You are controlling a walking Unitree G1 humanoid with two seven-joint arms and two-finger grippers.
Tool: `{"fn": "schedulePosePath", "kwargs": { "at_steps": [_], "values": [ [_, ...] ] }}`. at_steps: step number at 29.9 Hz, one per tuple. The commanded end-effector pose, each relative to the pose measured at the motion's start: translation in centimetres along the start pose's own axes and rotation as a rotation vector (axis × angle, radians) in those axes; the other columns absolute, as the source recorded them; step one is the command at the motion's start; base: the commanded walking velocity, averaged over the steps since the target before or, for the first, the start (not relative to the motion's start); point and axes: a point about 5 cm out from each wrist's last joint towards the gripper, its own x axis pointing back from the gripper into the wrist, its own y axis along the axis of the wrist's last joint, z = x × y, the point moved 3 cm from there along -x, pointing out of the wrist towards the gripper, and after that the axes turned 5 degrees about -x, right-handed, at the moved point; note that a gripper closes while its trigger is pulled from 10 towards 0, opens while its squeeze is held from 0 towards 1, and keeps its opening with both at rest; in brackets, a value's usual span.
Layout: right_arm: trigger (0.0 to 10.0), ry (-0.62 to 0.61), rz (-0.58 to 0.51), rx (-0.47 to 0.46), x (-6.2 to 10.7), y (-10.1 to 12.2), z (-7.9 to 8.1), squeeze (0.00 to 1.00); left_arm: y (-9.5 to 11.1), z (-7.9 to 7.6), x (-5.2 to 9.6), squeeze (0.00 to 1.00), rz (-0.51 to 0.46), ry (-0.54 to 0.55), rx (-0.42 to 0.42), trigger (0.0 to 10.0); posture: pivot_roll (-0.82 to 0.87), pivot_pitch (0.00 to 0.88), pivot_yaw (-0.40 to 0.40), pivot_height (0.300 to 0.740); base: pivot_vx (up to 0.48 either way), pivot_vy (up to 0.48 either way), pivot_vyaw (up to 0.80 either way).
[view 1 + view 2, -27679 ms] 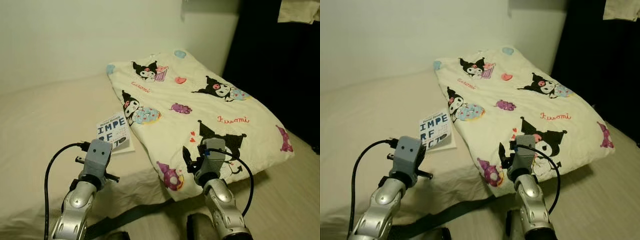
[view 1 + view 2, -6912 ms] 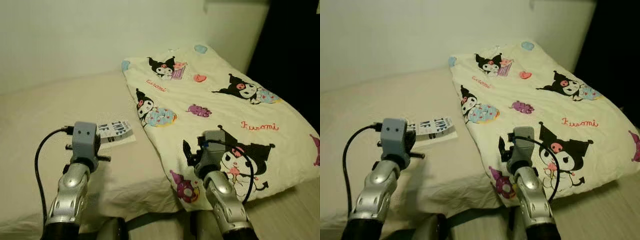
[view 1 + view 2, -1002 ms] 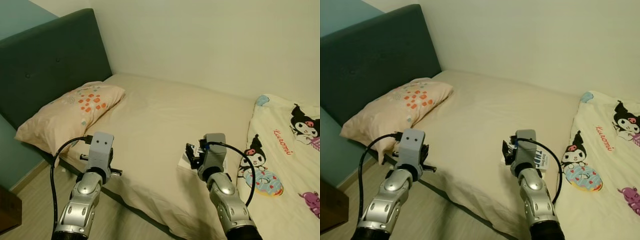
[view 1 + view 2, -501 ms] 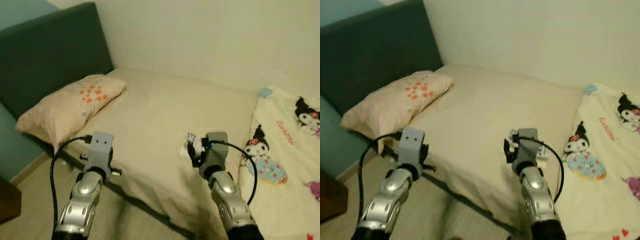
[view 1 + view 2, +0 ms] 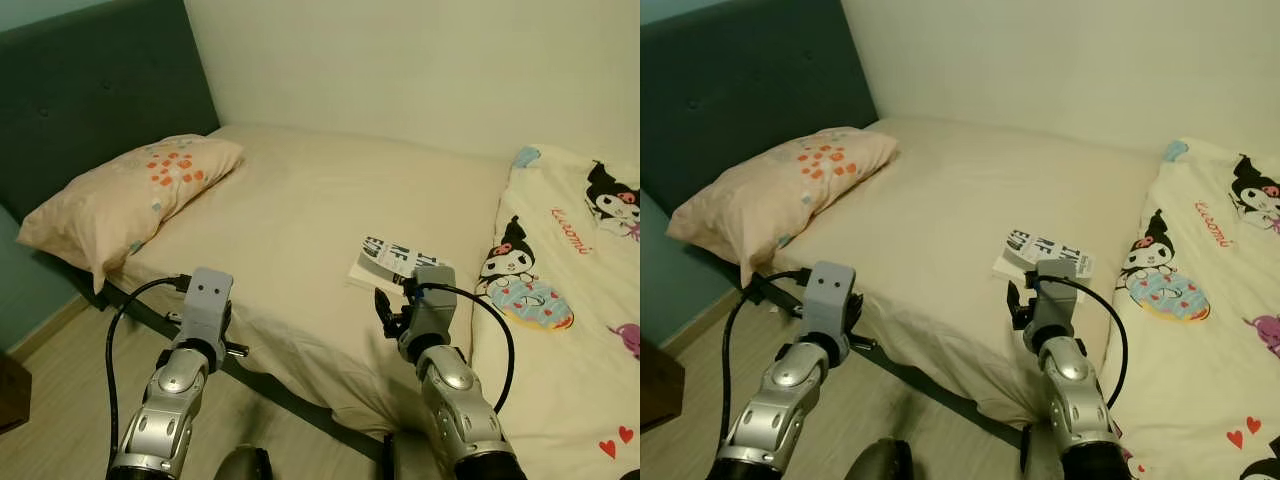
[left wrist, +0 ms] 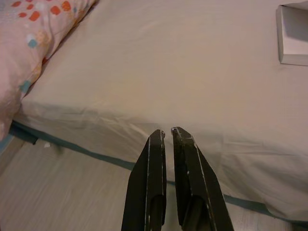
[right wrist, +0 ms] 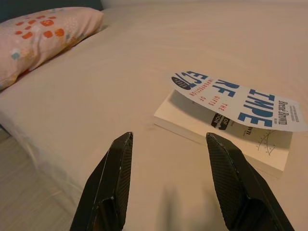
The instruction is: Clean up the room
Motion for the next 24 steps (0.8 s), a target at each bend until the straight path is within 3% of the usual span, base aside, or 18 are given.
{"fn": "schedulePosePath", "kwargs": {
  "at_steps": [1, 17, 24],
  "values": [
    [10.0, 0.014, 0.016, -0.021, 0.22, -0.55, 0.51, 0.00, -0.72, 0.56, 0.31, 0.00, 0.027, 0.004, -0.025, 10.0, -0.06, 0.109, 0.103, 0.596, 0.000, 0.000, 0.00],
    [10.0, 0.016, 0.027, -0.027, 0.36, -0.90, 0.72, 0.00, -1.05, 0.21, 0.43, 0.00, 0.038, -0.022, -0.032, 10.0, -0.06, 0.110, 0.104, 0.596, 0.000, 0.000, 0.00],
    [10.0, -0.042, 0.026, -0.050, 0.05, -0.71, -0.17, 0.00, -0.97, 0.58, 0.44, 0.00, 0.033, -0.015, -0.035, 10.0, -0.05, 0.123, 0.099, 0.596, 0.000, 0.000, 0.00]
  ]
}}
